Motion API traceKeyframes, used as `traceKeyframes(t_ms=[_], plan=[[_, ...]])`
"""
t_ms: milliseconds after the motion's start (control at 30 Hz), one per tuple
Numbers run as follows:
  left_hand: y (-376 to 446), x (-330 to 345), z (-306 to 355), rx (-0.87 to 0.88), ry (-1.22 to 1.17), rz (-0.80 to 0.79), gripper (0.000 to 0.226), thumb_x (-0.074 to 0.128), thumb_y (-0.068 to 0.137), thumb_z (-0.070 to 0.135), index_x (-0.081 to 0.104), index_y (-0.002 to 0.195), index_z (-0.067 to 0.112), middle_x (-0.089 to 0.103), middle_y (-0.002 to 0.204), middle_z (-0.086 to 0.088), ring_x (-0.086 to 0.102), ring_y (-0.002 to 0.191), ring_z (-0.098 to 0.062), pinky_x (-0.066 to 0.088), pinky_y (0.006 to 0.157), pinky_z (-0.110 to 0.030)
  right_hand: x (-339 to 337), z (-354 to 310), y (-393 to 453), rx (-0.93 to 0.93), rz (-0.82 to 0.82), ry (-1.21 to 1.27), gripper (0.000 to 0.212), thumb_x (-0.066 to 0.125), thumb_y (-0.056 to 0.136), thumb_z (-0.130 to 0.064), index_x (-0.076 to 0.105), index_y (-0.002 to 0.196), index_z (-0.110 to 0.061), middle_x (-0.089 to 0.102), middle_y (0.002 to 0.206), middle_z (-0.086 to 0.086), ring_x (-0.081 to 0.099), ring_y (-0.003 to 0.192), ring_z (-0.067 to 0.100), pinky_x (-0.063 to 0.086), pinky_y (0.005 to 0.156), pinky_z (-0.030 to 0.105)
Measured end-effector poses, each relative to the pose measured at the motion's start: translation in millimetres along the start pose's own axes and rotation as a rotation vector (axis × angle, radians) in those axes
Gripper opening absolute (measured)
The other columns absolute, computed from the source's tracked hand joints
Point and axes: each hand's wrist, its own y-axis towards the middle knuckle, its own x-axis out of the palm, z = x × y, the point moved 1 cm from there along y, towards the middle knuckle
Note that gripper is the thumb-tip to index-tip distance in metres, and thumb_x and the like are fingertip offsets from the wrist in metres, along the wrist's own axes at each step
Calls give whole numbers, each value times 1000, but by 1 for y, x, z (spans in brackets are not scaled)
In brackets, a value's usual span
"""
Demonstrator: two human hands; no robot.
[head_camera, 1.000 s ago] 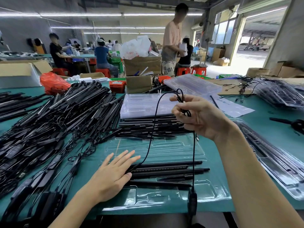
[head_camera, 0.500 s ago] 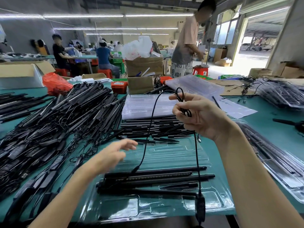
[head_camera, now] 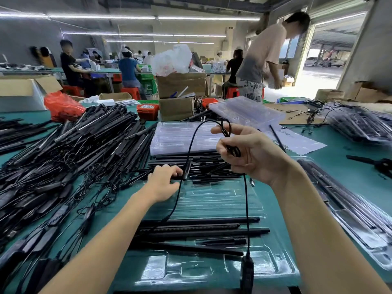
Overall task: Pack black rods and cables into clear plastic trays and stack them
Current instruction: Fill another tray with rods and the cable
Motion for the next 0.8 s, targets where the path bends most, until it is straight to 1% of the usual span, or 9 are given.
traceKeyframes(t_ms=[67, 200, 300, 367, 433, 500, 600, 700, 800], plan=[[0, 6, 8, 59, 28, -44, 27, 60, 90, 18, 64, 106, 40, 60, 113, 6, 51, 117, -19, 37, 102, -44, 1, 2, 2, 5, 8, -5, 24, 50, 97, -4, 62, 117, -13, 58, 72, 7, 35, 43, 9, 20, 35, 14], [7, 14, 20, 66, 89, -160, 47, 47, 97, 16, 56, 135, 42, 51, 126, -2, 42, 123, -25, 35, 106, -46, 0, 4, 3, 11, 18, -3, 24, 50, 97, -3, 61, 117, -11, 58, 72, 8, 36, 42, 9, 18, 36, 15], [11, 18, 22, 39, 195, -213, 51, 39, 103, 32, 33, 149, 53, 42, 136, -3, 35, 127, -28, 33, 109, -50, -1, 4, 3, 7, 13, 4, 25, 51, 96, -3, 61, 117, -10, 58, 72, 8, 37, 42, 9, 17, 36, 15], [9, 23, 22, 44, 285, -240, 53, 35, 103, 48, 16, 151, 60, 38, 138, -2, 31, 126, -29, 31, 107, -49, -2, 5, 2, 5, 8, 3, 24, 52, 95, -3, 61, 116, -11, 58, 72, 8, 37, 42, 9, 16, 36, 15], [5, 27, 21, 61, 288, -221, 57, 37, 99, 58, 9, 148, 61, 39, 132, -3, 31, 124, -29, 29, 103, -49, -2, 7, 2, 6, 6, 3, 24, 52, 95, -3, 61, 116, -11, 58, 72, 8, 37, 42, 9, 18, 36, 14], [1, 29, 21, 61, 271, -190, 58, 42, 94, 59, 11, 144, 56, 40, 123, -3, 33, 119, -28, 27, 96, -46, -1, 8, 1, 10, 7, 8, 25, 51, 96, -3, 61, 118, -10, 57, 72, 8, 37, 42, 9, 20, 35, 14], [-5, 33, 20, 73, 284, -164, 47, 44, 92, 53, 20, 132, 52, 34, 114, 0, 32, 113, -25, 19, 88, -41, -1, 11, 2, 18, 8, 6, 26, 51, 97, -3, 61, 119, -10, 57, 73, 9, 37, 43, 10, 21, 35, 14], [-6, 34, 20, 135, 246, -165, 46, 43, 91, 39, 25, 129, 58, 30, 111, 2, 29, 107, -22, 18, 88, -40, 1, 11, 3, 29, 6, -4, 25, 50, 97, -3, 61, 118, -11, 57, 73, 9, 37, 43, 10, 20, 36, 14], [-2, 35, 25, 142, 146, -258, 48, 35, 85, 33, 35, 122, 65, 32, 108, 5, 26, 106, -20, 17, 89, -39, 2, 11, 3, 34, 3, -5, 24, 49, 97, -2, 61, 117, -11, 57, 73, 9, 38, 44, 11, 21, 35, 15]])
